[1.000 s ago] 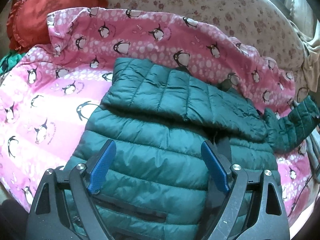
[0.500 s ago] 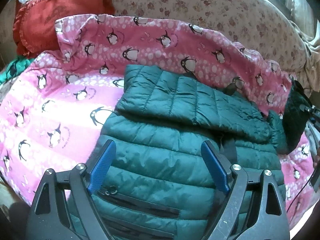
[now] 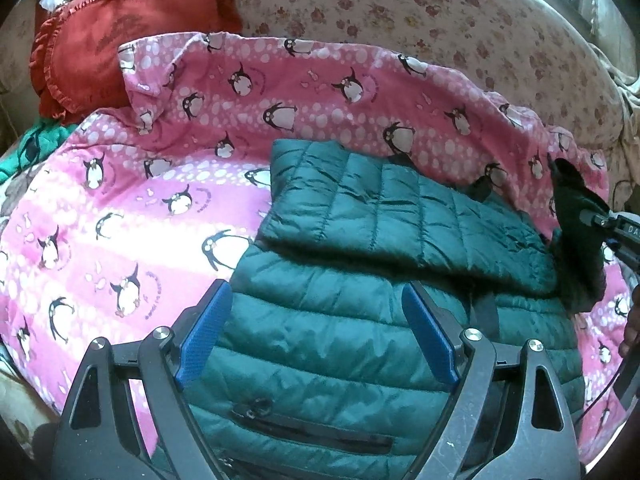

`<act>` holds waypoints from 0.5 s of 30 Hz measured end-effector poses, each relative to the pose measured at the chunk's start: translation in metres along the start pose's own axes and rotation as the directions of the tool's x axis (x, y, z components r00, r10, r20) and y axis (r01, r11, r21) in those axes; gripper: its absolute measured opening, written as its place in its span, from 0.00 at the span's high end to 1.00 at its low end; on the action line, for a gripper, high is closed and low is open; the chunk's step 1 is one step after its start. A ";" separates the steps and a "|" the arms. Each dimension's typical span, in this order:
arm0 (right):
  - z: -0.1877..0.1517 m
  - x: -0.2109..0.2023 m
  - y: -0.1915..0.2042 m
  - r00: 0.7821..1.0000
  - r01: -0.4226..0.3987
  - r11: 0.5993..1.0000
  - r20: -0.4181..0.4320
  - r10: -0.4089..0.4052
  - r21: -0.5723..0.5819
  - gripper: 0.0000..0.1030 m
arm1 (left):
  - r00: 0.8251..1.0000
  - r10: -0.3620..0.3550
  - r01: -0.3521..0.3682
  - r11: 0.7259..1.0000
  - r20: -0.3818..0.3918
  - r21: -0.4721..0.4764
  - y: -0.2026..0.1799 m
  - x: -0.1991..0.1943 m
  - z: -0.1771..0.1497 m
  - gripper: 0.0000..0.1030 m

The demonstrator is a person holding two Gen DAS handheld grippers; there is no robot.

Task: Fold large clothes
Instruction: 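Carry the held sleeve with the right tool across the jacket body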

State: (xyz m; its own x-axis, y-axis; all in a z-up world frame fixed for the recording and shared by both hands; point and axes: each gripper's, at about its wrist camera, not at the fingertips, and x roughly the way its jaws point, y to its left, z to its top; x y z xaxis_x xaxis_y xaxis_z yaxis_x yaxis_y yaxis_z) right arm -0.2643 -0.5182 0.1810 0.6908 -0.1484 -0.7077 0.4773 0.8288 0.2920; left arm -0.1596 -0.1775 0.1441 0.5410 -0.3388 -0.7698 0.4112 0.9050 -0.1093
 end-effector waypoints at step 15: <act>-0.010 0.044 0.062 0.990 -0.112 0.994 -0.081 0.112 0.008 0.85 | 1.000 0.005 -0.005 1.000 0.020 -0.014 0.019 0.007 0.022 0.16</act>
State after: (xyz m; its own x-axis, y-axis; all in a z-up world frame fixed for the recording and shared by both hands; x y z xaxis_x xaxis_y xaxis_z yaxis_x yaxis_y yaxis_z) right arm -0.2103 -0.4680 0.1618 0.6936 -0.0106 -0.7203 0.4014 0.8360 0.3742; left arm -0.1322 -0.1682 0.1502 0.5578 -0.3393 -0.7574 0.3986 0.9100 -0.1142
